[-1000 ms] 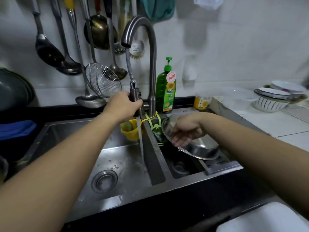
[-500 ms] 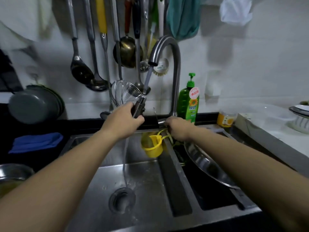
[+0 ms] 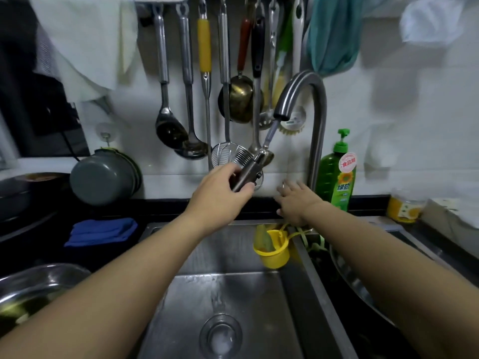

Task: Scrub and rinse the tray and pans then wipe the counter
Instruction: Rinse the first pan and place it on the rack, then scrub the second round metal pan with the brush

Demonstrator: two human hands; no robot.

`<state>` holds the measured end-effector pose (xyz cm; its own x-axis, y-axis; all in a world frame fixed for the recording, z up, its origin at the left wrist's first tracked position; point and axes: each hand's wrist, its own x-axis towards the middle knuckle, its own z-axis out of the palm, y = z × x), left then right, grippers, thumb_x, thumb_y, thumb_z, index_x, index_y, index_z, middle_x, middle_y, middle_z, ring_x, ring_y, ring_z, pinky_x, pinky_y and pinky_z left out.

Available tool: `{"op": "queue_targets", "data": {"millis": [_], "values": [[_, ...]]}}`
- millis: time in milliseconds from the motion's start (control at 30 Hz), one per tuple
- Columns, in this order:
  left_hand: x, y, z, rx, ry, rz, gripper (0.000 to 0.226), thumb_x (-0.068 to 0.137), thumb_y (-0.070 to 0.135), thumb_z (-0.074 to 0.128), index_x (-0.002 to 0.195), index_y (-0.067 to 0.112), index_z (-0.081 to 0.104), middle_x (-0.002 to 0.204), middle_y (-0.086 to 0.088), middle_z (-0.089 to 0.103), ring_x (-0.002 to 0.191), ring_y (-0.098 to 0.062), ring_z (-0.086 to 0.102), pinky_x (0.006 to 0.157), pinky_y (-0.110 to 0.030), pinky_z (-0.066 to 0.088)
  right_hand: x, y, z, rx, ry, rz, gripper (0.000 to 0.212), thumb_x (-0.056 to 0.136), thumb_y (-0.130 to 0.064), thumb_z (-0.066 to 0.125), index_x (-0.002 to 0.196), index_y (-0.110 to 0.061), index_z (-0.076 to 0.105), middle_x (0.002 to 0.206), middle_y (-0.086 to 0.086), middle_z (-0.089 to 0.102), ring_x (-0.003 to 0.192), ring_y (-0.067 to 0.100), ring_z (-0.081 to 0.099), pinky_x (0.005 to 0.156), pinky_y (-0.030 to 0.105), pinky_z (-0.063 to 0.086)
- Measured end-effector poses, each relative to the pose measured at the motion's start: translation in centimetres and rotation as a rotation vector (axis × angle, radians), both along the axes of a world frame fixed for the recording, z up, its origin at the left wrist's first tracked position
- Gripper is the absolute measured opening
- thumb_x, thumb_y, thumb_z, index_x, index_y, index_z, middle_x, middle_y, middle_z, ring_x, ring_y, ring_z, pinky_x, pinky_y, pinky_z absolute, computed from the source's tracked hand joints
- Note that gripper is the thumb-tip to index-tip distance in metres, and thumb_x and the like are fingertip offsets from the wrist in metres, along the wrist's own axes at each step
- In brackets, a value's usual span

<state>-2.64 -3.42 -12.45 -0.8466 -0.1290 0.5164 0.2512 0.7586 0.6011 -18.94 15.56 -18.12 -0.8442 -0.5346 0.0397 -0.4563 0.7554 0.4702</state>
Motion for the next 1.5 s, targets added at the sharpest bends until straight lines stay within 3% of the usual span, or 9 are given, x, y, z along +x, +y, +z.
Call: {"op": "queue_targets", "data": {"millis": [200, 367, 467, 567, 700, 800, 1100, 1367, 1500], "values": [[0.6, 3.6, 2.4, 0.046, -0.060, -0.031, 0.033, 0.095, 0.045, 0.063, 0.121, 0.023, 0.065, 0.110, 0.001, 0.069, 0.101, -0.021, 0.063, 0.092, -0.040, 0.053, 7.5, 3.3, -0.3, -0.863, -0.312, -0.090, 0.005, 0.089, -0.014, 0.064, 0.089, -0.018, 0.061, 0.097, 0.003, 0.058, 0.098, 0.025, 0.058, 0.073, 0.027, 0.045], [4.0, 3.7, 0.0, -0.097, -0.336, 0.058, 0.057, 0.093, 0.035, 0.065, 0.145, 0.018, 0.049, 0.137, -0.008, 0.061, 0.127, -0.028, 0.056, 0.107, -0.040, 0.046, 14.4, 1.9, -3.3, -1.018, -0.438, -0.230, 0.034, 0.093, -0.007, 0.052, 0.060, -0.016, 0.046, 0.068, 0.006, 0.054, 0.070, 0.024, 0.054, 0.057, 0.027, 0.037], [11.0, 1.8, -4.3, -0.026, -0.545, 0.133, 0.060, 0.096, 0.034, 0.065, 0.149, 0.014, 0.047, 0.145, -0.012, 0.055, 0.130, -0.030, 0.055, 0.108, -0.036, 0.046, 18.6, -0.6, -5.5, -0.696, -0.662, -0.169, 0.014, 0.096, -0.013, 0.055, 0.096, -0.016, 0.068, 0.099, 0.012, 0.067, 0.102, 0.029, 0.065, 0.073, 0.027, 0.043], [19.6, -1.6, -8.6, 0.098, -0.609, 0.151, 0.044, 0.095, 0.032, 0.069, 0.136, 0.018, 0.065, 0.126, 0.000, 0.070, 0.116, -0.015, 0.065, 0.104, -0.028, 0.049, 21.7, -3.4, -6.4, -0.395, -0.884, -0.166, 0.078, 0.093, -0.015, 0.065, 0.159, -0.014, 0.023, 0.151, 0.009, 0.047, 0.130, 0.025, 0.054, 0.083, 0.022, 0.043], [31.4, -8.8, -10.6, 0.350, -0.466, 0.370, 0.012, 0.098, 0.021, 0.066, 0.094, 0.024, 0.077, 0.079, 0.008, 0.073, 0.072, 0.001, 0.065, 0.074, -0.019, 0.054, 24.8, -11.3, -4.8, -0.714, -0.659, 0.021, 0.032, 0.093, -0.009, 0.058, 0.121, -0.018, 0.068, 0.125, 0.009, 0.068, 0.115, 0.026, 0.063, 0.086, 0.025, 0.046], [36.8, -13.7, -10.3, 0.516, -0.399, 0.637, 0.020, 0.100, 0.017, 0.061, 0.086, 0.019, 0.075, 0.075, -0.005, 0.074, 0.057, -0.014, 0.065, 0.054, -0.031, 0.056, 28.1, -17.5, -2.7, -0.852, -0.585, 0.206, 0.018, 0.094, -0.016, 0.057, 0.080, -0.026, 0.064, 0.089, 0.000, 0.068, 0.092, 0.023, 0.064, 0.071, 0.027, 0.042], [37.5, -25.1, -10.2, 1.150, -0.493, 0.744, 0.024, 0.105, 0.021, 0.057, 0.110, -0.002, 0.055, 0.099, -0.024, 0.064, 0.062, -0.030, 0.069, 0.052, -0.032, 0.060, 33.0, -27.4, -4.7, -0.720, -0.658, 0.063, 0.028, 0.093, -0.025, 0.065, 0.116, -0.014, 0.054, 0.114, 0.010, 0.063, 0.104, 0.032, 0.063, 0.075, 0.034, 0.046], [34.0, -25.7, -12.6, 1.080, -0.452, 0.797, 0.016, 0.099, -0.002, 0.048, 0.105, -0.007, 0.062, 0.055, -0.012, 0.060, 0.044, -0.021, 0.058, 0.035, -0.020, 0.044, 31.8, -22.1, -2.3, -1.054, -1.013, -0.073, 0.023, 0.097, 0.004, 0.041, 0.091, -0.010, 0.059, 0.069, 0.008, 0.051, 0.050, 0.016, 0.048, 0.047, 0.025, 0.041], [33.4, -23.7, -12.8, 1.136, -0.283, 0.791, 0.017, 0.101, 0.000, 0.047, 0.106, -0.001, 0.063, 0.078, -0.017, 0.068, 0.056, -0.024, 0.062, 0.038, -0.023, 0.050, 30.6, -18.0, -1.5, -1.190, -1.039, -0.134, 0.024, 0.100, 0.001, 0.040, 0.107, -0.007, 0.062, 0.068, 0.006, 0.048, 0.051, 0.014, 0.045, 0.047, 0.024, 0.040]]}}
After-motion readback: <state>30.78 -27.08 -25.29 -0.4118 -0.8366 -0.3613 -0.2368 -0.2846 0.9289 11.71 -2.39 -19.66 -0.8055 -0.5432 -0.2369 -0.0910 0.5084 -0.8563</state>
